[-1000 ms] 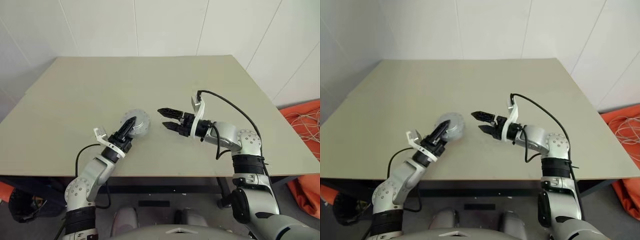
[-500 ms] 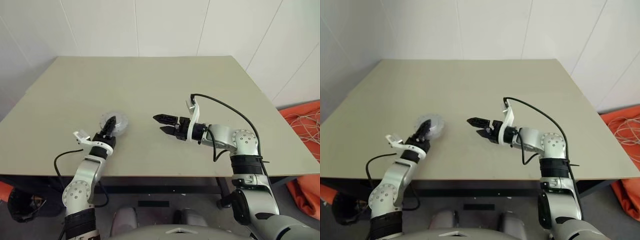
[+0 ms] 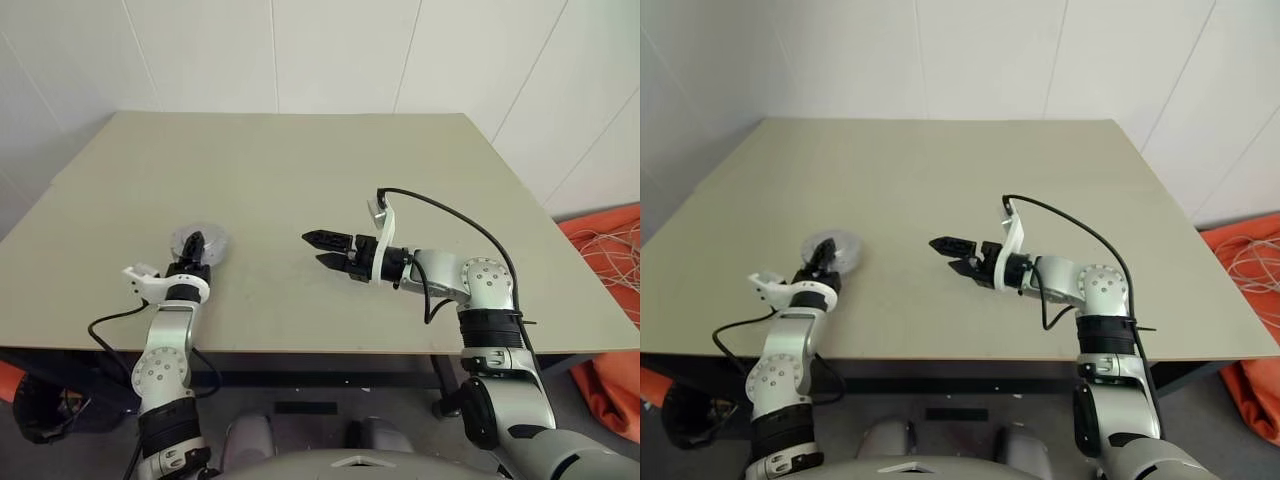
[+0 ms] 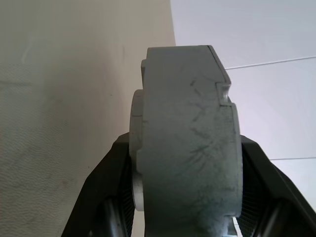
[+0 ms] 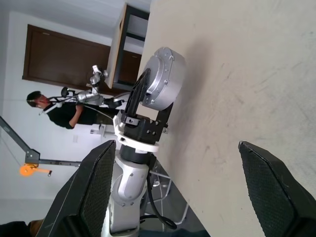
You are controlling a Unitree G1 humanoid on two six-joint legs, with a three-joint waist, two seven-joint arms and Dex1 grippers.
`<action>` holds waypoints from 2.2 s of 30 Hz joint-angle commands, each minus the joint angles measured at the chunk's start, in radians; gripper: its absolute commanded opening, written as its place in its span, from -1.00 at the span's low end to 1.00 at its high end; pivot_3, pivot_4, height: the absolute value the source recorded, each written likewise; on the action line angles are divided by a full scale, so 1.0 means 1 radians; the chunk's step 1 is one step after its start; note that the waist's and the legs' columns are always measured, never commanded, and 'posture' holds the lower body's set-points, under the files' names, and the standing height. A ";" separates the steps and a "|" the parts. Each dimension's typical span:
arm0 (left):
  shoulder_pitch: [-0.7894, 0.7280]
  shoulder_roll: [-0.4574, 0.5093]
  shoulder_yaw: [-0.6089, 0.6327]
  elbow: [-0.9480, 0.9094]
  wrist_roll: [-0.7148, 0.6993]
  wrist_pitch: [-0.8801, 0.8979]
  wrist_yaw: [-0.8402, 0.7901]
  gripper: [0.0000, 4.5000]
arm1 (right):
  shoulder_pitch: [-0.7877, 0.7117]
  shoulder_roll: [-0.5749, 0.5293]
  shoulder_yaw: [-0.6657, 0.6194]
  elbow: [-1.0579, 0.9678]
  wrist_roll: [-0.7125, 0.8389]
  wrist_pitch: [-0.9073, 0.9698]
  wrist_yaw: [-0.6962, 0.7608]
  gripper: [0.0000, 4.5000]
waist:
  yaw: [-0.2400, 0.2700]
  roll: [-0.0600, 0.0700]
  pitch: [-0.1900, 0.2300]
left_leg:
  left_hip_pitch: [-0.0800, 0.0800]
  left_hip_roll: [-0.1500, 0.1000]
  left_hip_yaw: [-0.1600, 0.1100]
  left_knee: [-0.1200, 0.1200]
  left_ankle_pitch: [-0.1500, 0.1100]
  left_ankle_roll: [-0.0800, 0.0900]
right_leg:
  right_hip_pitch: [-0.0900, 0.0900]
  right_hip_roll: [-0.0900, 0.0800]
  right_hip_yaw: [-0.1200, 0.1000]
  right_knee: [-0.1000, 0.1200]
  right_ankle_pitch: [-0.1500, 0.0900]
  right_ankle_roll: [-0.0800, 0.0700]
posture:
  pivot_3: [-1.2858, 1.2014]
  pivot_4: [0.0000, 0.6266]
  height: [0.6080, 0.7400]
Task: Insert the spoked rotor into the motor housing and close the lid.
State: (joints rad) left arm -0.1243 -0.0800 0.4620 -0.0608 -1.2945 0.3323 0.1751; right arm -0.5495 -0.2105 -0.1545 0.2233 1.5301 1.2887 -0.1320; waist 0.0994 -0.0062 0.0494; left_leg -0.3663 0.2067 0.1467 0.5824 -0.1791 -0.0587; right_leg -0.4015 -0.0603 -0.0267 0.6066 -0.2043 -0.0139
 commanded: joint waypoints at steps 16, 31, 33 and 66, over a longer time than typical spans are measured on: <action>-0.039 -0.018 0.072 0.084 0.068 -0.065 0.035 0.10 | -0.012 0.005 -0.011 -0.053 0.002 0.008 0.009 1.00 | -0.002 -0.002 -0.001 | 0.000 0.000 0.000 0.000 0.000 0.000 | 0.002 0.000 0.000 0.000 0.000 0.000 | 0.03 -1.00 1.00; -0.010 -0.062 0.039 -0.038 0.108 -0.084 0.264 0.98 | -0.025 0.011 -0.010 -0.036 -0.023 0.022 0.023 1.00 | -0.007 -0.001 -0.007 | 0.003 0.000 0.000 -0.001 0.000 0.000 | 0.003 0.000 0.001 0.000 0.000 0.000 | 0.03 -1.00 1.00; -0.001 -0.067 0.035 -0.067 0.109 -0.084 0.306 0.98 | -0.025 0.012 -0.011 -0.036 -0.027 0.025 0.025 1.00 | -0.008 -0.001 -0.007 | 0.003 0.000 0.000 -0.001 0.000 0.000 | 0.003 0.001 0.000 0.000 0.000 0.000 | 0.03 -1.00 1.00; -0.044 0.238 -0.298 -0.342 0.059 0.248 0.379 0.98 | 0.057 -0.048 0.120 -0.260 -0.367 -0.128 0.276 1.00 | -0.005 -0.004 -0.012 | -0.004 0.000 -0.002 0.014 -0.001 0.001 | 0.000 0.000 -0.001 -0.002 0.001 0.002 | 0.03 -1.00 1.00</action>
State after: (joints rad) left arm -0.1520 0.1407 0.1891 -0.4005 -1.2994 0.5723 0.6369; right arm -0.4924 -0.2549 -0.0576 0.0162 1.2156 1.2104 0.0903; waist 0.0948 -0.0107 0.0376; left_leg -0.3705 0.2070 0.1450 0.5967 -0.1799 -0.0573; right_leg -0.4011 -0.0606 -0.0272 0.6038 -0.2037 -0.0113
